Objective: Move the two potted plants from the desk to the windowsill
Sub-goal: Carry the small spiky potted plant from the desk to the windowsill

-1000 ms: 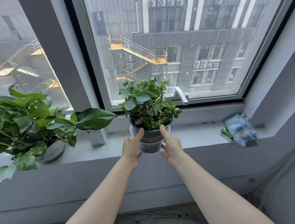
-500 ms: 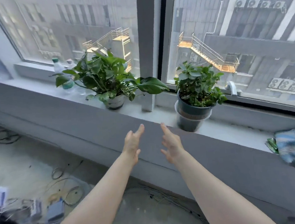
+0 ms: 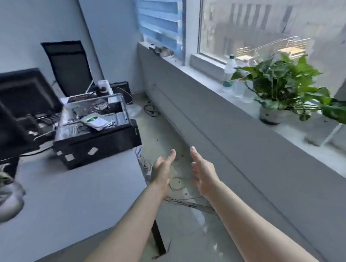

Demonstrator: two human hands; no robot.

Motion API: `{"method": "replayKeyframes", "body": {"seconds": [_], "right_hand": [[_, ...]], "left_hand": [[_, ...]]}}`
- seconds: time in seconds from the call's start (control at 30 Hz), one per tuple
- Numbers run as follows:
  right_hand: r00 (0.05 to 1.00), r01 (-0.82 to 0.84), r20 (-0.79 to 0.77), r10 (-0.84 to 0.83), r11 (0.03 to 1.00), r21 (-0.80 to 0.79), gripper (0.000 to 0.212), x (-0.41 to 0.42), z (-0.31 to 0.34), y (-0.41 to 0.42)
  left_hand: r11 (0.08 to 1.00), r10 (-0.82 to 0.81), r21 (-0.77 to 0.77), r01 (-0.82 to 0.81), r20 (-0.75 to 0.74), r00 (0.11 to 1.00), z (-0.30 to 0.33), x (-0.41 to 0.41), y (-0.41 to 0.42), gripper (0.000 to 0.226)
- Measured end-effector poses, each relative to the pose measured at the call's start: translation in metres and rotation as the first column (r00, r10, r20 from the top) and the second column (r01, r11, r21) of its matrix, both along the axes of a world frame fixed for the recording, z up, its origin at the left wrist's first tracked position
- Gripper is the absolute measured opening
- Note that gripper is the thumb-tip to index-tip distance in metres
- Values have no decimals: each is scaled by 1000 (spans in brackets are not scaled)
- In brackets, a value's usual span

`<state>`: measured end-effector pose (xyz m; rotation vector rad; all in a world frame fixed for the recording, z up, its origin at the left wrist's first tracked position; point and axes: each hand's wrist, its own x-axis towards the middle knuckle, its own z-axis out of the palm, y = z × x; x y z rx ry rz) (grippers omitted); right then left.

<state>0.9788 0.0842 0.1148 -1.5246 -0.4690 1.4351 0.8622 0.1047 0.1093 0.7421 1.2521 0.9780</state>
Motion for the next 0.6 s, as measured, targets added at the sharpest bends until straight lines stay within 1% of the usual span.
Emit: {"method": "replayKeyframes", "body": {"seconds": [0.03, 0.13, 0.2, 0.27, 0.37, 0.53, 0.6], "right_hand": [[999, -51, -4, 51, 999, 7, 61, -22, -1, 5], [980, -201, -20, 200, 980, -4, 84, -94, -7, 16], [963, -265, -45, 265, 964, 9, 86, -134, -9, 19], [939, -340, -48, 339, 941, 3, 81, -180, -10, 21], [902, -428, -48, 429, 903, 20, 67, -242, -13, 26], [829, -558, -41, 558, 830, 4, 67, -350, -27, 36], [801, -598, -40, 597, 802, -13, 61, -393, -36, 42]], "left_hand": [[999, 36, -1, -36, -10, 999, 1, -24, -2, 90], [984, 178, -5, -178, -2, 984, 0, -98, -10, 87], [972, 232, -26, -232, 4, 973, -4, -136, -13, 83], [951, 307, -28, -307, -8, 952, -7, -180, -18, 78], [918, 395, -39, -395, -7, 918, -15, -238, -24, 83], [839, 540, -67, -540, -28, 841, -33, -337, -30, 87], [814, 574, -80, -575, -39, 818, -40, -378, -28, 87]]}}
